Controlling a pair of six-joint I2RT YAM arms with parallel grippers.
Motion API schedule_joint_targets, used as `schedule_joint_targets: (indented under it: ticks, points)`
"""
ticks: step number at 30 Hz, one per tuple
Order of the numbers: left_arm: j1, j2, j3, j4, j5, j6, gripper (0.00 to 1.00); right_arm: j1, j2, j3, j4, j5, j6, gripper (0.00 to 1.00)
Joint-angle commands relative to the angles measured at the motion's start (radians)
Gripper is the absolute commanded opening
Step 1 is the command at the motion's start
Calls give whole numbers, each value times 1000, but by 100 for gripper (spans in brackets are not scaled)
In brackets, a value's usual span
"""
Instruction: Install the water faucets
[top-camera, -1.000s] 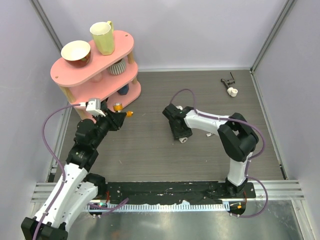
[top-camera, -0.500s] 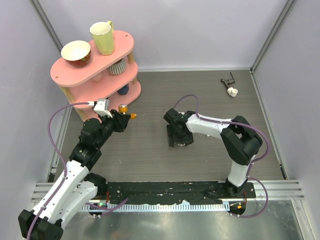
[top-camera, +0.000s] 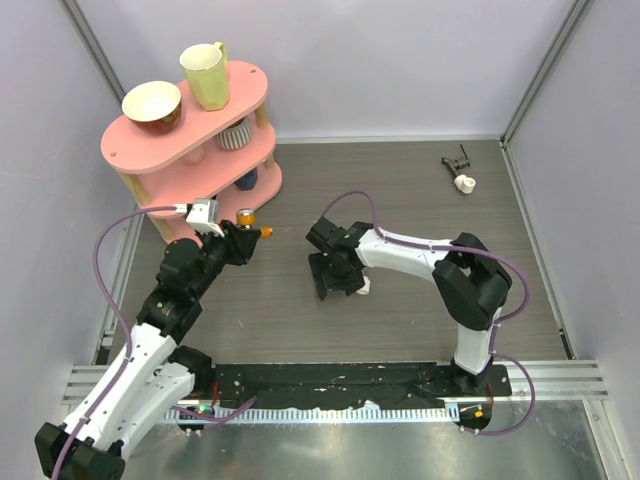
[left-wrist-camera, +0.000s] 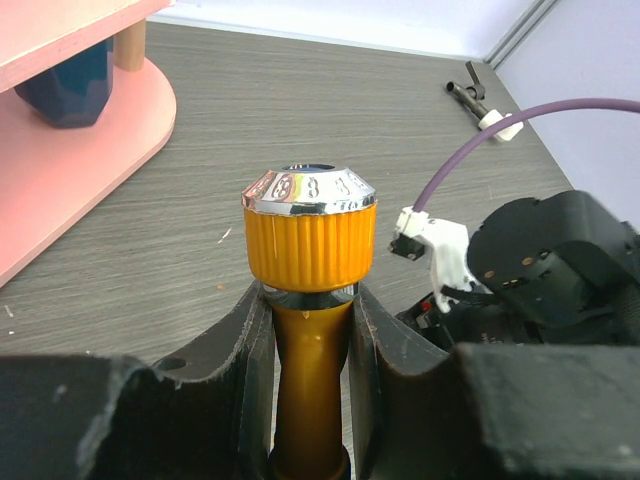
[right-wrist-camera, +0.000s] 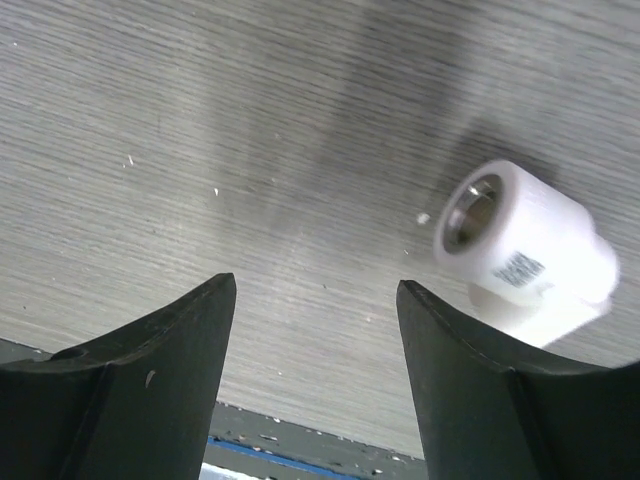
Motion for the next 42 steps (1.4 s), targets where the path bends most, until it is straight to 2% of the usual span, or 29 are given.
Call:
schedule_joint_targets:
  ticks: [1,2,7,13,24,31,36,42]
  points:
    - [-7,-21,32,33,-18,14,0,-4,-169,20,-72,114,-11,71]
    - [-7,-22,32,35,-18,14,0,-6,-186,12,-107,185,1,71]
    - [-10,-22,31,35,-18,11,0,-37,-240,-60,-149,302,116,71]
    - [-21,-22,32,35,-18,9,0,-87,-298,-245,15,287,190,68]
    - [-39,-21,31,33,-18,11,0,-89,-234,-261,147,287,173,67]
    - [-45,-19,29,31,-18,11,0,-87,-201,-232,143,308,22,67]
    - [-48,-18,29,33,-16,14,0,-90,-181,-181,49,374,-195,68]
    - [-48,-21,29,33,-18,16,0,-109,-174,-207,104,275,-261,66]
